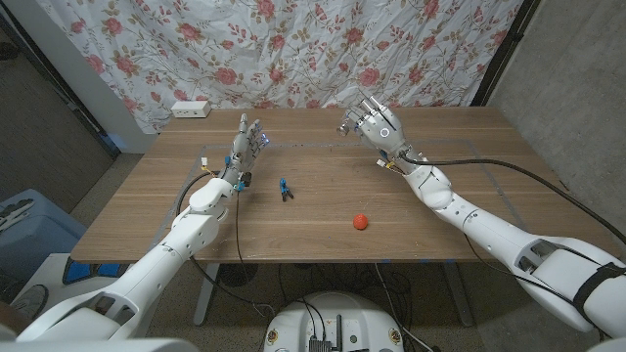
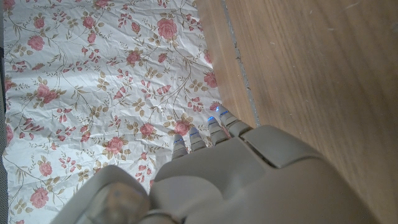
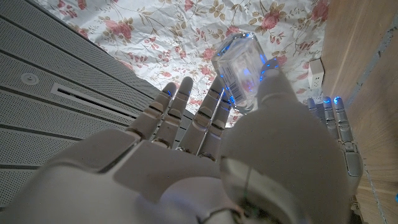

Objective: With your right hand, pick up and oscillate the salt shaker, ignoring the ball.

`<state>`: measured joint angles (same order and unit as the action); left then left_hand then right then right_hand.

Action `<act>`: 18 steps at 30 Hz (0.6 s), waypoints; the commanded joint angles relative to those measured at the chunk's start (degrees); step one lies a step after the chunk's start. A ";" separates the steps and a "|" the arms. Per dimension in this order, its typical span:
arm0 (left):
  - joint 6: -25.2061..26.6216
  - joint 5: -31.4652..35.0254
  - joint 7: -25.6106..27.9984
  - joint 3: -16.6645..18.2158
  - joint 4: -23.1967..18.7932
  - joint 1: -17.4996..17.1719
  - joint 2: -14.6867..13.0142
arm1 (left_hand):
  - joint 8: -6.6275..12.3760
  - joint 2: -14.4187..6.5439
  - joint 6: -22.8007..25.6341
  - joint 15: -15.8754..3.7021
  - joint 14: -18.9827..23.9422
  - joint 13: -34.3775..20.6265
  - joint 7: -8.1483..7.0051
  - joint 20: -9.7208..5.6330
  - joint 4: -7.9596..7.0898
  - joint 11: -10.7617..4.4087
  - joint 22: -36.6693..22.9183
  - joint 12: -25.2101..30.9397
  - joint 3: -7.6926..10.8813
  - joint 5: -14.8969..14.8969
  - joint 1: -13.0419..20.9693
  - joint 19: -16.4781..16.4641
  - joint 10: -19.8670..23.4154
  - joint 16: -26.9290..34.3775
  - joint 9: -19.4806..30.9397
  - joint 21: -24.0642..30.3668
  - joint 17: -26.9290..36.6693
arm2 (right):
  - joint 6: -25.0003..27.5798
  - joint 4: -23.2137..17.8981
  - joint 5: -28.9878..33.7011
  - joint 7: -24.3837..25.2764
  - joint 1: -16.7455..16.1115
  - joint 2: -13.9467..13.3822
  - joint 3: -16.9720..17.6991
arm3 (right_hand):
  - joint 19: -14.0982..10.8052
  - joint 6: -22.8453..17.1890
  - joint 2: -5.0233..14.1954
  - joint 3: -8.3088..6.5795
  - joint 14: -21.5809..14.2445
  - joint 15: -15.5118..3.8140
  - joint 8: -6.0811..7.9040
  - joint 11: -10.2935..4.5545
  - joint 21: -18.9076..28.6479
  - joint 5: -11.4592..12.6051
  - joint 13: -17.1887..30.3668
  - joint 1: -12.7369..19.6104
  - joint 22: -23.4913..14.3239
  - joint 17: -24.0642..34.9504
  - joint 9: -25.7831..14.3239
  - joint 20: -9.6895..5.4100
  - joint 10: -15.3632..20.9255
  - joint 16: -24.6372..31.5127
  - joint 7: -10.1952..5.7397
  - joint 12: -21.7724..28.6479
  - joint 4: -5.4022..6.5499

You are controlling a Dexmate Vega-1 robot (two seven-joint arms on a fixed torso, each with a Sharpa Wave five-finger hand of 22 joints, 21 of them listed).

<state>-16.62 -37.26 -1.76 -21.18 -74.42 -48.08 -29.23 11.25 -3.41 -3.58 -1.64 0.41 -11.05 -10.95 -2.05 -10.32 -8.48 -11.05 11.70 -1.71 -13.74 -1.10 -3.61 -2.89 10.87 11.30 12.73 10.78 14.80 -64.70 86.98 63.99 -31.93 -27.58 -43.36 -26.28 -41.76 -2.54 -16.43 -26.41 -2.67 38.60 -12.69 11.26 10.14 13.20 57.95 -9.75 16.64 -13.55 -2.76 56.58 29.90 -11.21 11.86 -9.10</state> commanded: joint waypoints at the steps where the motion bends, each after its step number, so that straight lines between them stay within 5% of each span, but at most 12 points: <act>1: 0.02 0.00 0.00 0.00 -0.03 0.00 0.00 | 0.26 -5.78 0.06 -5.98 0.06 -0.21 -0.51 -1.38 -0.36 -0.41 -0.27 0.45 -0.11 -0.44 -0.02 -0.27 0.06 0.29 0.35 0.26 0.34 | -1.42 0.05 -0.28 0.01 -1.19 0.38 -0.61 | -0.02 -1.42 4.37 0.10 0.21 -8.26 0.21 -0.08 0.25 0.21 0.24 3.88 -0.24 0.15 -1.12 -0.25 -0.43 0.09 -1.52 0.06 0.03; 18: 0.02 -0.01 -0.01 0.01 -0.03 0.00 -0.01 | 0.24 -5.78 0.03 -6.01 0.01 -0.21 -0.45 -1.39 -0.35 -0.49 -0.27 0.45 -0.10 -0.45 -0.01 -0.26 0.06 0.28 0.35 0.26 0.34 | -4.05 -1.46 -0.49 0.01 -3.80 -0.28 -0.84 | -0.08 -1.38 4.44 0.23 0.25 -8.27 0.31 -0.07 0.27 0.20 0.35 3.99 -0.25 0.20 -1.14 -0.18 -0.75 0.10 -1.52 0.05 0.00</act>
<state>-16.62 -37.27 -1.76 -21.18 -74.45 -48.08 -29.23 11.25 -3.41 -3.58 -1.64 0.41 -11.05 -10.95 -2.05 -10.32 -8.48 -11.04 11.70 -1.71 -13.74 -1.10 -3.61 -2.89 10.86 11.30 12.73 10.78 12.10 -65.18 86.61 63.99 -34.27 -27.45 -44.13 -26.28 -41.76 -2.46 -16.43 -26.41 -2.67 38.57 -12.80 11.26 10.12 13.20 58.03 -9.75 16.63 -13.55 -2.76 56.06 29.90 -11.21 11.86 -9.10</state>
